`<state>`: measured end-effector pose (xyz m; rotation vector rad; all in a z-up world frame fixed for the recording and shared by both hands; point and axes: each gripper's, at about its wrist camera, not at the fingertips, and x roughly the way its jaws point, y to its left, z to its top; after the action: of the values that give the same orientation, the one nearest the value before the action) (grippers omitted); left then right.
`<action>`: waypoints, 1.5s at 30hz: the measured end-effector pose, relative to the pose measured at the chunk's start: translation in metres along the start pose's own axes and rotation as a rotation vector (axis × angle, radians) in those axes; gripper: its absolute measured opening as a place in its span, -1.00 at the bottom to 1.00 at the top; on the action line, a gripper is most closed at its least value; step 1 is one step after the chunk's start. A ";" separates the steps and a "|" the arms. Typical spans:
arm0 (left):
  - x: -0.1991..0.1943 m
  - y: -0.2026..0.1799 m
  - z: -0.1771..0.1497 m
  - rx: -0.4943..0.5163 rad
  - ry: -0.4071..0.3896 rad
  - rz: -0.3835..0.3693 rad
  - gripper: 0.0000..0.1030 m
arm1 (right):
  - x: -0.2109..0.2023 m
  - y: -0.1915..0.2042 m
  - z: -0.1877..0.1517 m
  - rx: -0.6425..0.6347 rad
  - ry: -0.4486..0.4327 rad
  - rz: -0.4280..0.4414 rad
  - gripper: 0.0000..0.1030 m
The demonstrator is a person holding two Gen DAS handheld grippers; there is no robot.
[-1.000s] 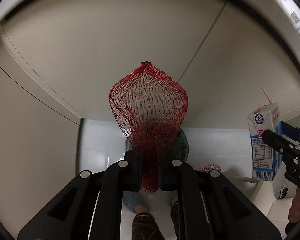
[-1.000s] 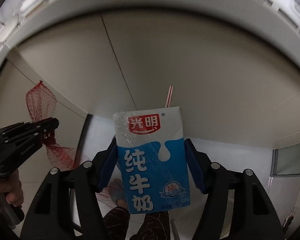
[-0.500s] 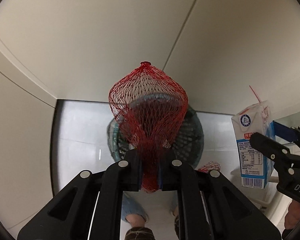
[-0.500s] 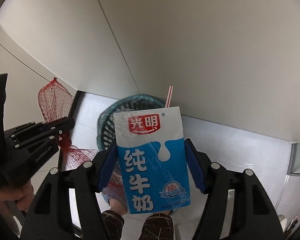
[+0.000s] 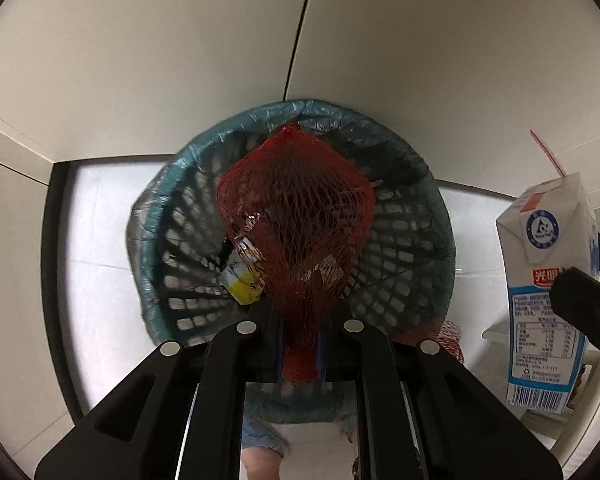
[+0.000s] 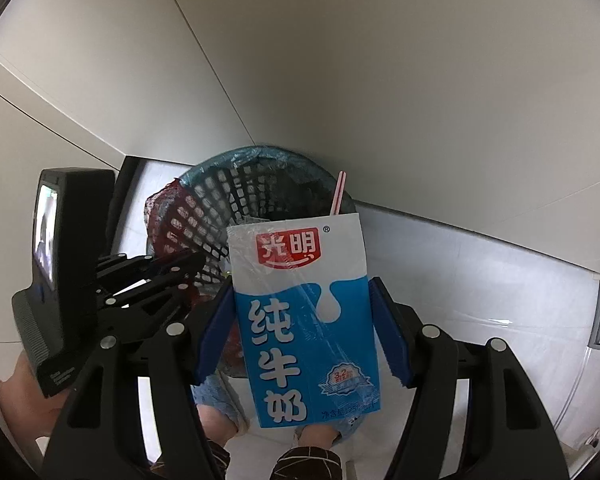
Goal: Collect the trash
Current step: 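Open the left tool over the basket while the right tool releases the milk carton, then raise both open tools from the wastebasket back to the counter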
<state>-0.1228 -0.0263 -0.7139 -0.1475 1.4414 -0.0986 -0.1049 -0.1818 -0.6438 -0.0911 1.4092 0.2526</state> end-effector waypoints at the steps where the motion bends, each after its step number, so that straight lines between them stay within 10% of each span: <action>1: 0.003 0.002 0.000 -0.003 0.001 -0.006 -0.79 | 0.002 -0.001 0.001 0.001 0.000 0.000 0.20; 8: 0.002 0.007 -0.001 -0.022 -0.020 -0.005 -0.58 | 0.012 0.004 0.001 0.000 -0.004 0.000 0.21; 24: -0.020 0.062 -0.011 -0.079 -0.049 0.105 0.66 | 0.051 0.034 0.018 -0.022 -0.017 0.066 0.22; 32: -0.025 0.087 -0.014 -0.113 -0.036 0.141 0.78 | 0.064 0.046 0.017 -0.016 0.002 0.052 0.23; 45: -0.042 0.088 -0.014 -0.144 -0.042 0.128 0.82 | 0.033 0.041 0.013 0.006 -0.033 -0.003 0.81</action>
<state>-0.1438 0.0664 -0.6882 -0.1734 1.4121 0.1125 -0.0972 -0.1358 -0.6707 -0.0837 1.3768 0.2461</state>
